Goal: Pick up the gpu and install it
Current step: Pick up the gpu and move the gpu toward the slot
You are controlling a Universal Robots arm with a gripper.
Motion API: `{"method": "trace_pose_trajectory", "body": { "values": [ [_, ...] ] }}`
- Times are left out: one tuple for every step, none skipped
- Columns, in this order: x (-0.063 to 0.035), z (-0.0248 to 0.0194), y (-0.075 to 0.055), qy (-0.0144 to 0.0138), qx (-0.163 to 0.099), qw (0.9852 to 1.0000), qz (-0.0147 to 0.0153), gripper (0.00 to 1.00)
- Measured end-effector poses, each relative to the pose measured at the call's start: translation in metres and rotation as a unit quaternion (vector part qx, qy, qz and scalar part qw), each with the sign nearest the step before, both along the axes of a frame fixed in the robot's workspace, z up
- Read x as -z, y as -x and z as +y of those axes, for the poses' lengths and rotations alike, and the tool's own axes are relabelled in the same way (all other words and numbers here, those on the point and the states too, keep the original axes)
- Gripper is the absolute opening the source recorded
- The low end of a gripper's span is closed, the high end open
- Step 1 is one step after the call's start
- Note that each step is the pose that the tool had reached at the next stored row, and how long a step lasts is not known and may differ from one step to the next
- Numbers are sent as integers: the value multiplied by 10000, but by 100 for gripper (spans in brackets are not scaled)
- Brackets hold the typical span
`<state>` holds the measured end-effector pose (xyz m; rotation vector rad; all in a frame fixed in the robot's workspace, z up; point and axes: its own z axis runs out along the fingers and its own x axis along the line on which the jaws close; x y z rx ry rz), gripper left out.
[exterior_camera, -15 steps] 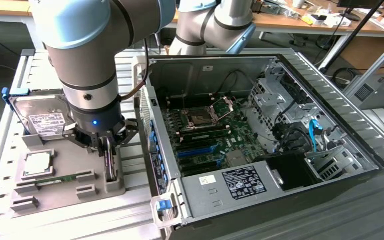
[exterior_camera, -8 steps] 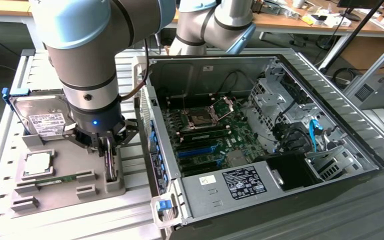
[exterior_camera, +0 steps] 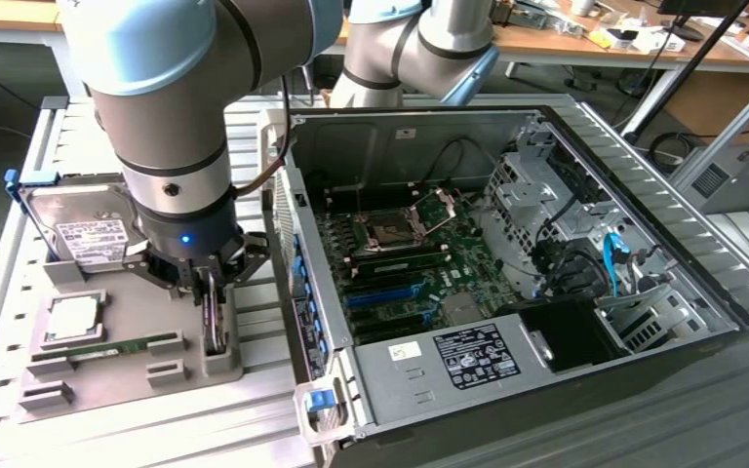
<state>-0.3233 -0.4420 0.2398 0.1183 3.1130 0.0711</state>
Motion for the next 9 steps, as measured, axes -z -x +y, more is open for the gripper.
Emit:
{"method": "trace_pose_trajectory", "body": {
  "values": [
    [0, 0, 0, 0, -2, 10000, 0, 27],
    [0, 0, 0, 0, -15, 10000, 0, 27],
    [0, 0, 0, 0, -43, 10000, 0, 27],
    [0, 0, 0, 0, -69, 10000, 0, 27],
    [1, 0, -1, 0, -99, 10000, -1, 27],
    [1, 0, -2, 0, -128, 9999, -1, 27],
    [0, 0, -2, 0, -157, 9999, 0, 27],
    [0, 0, -3, 0, -187, 9998, 0, 27],
    [0, 0, -3, 0, -217, 9998, 0, 27]
  ]
}}
